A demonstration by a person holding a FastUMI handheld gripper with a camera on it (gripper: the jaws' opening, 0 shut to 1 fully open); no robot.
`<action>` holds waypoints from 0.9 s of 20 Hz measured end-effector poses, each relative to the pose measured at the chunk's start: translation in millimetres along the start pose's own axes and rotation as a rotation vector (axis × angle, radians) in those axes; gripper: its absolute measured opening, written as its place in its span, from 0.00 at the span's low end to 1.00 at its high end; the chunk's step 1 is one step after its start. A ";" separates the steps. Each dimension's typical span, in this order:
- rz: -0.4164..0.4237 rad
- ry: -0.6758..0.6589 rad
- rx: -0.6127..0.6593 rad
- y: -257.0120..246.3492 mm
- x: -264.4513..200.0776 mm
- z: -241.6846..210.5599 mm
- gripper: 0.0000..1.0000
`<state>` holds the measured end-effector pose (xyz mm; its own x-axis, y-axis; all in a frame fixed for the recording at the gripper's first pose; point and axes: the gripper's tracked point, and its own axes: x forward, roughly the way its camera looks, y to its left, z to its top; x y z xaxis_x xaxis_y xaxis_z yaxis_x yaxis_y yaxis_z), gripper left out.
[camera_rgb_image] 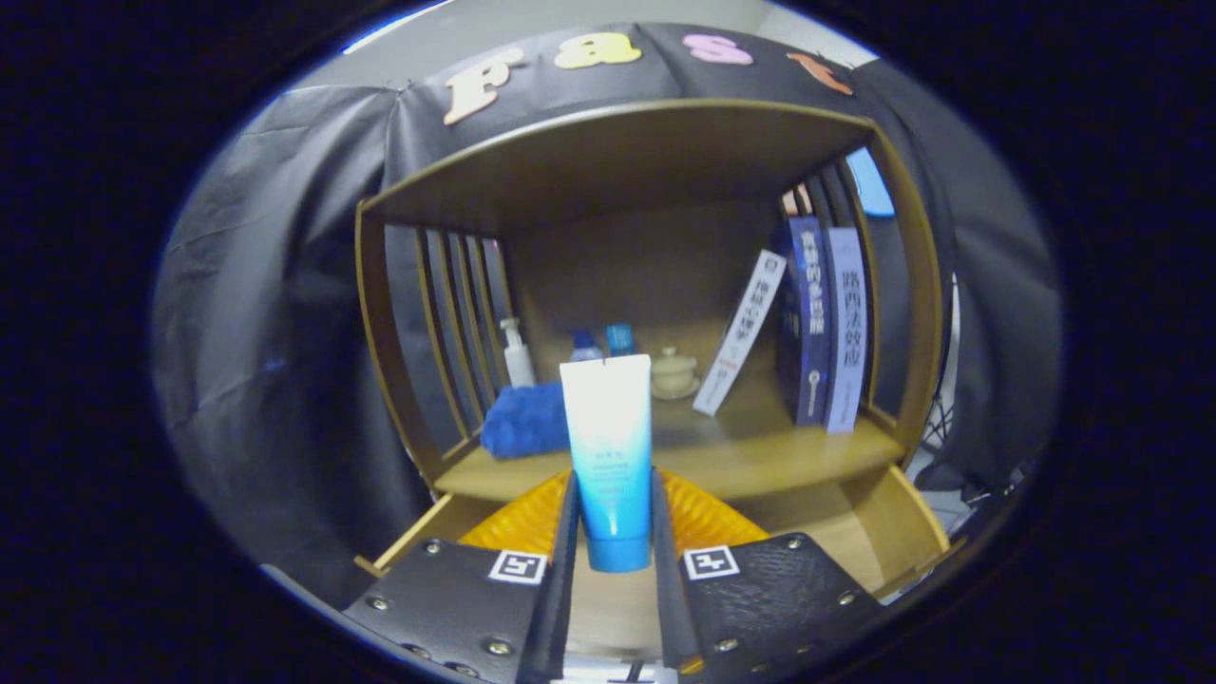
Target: Pull open the drawer, take out the items inside it, and place them on the countertop above the cabinet.
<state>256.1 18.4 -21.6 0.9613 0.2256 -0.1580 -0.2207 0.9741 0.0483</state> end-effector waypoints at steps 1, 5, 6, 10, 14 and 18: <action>-0.020 -0.001 -0.008 -3.9 11.4 2.7 0.38; -0.077 0.081 0.005 -10.5 68.1 -24.2 0.38; -0.086 0.115 0.002 -11.4 82.3 -35.6 0.38; -0.139 0.193 0.043 -13.8 122.1 -69.3 0.38; -0.188 0.209 0.070 -20.4 141.9 -82.7 0.38; -0.216 0.187 0.034 -25.5 153.5 -80.7 0.38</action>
<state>396.1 29.1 -126.7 0.9377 0.0146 -0.3471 -0.0057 0.9996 0.0266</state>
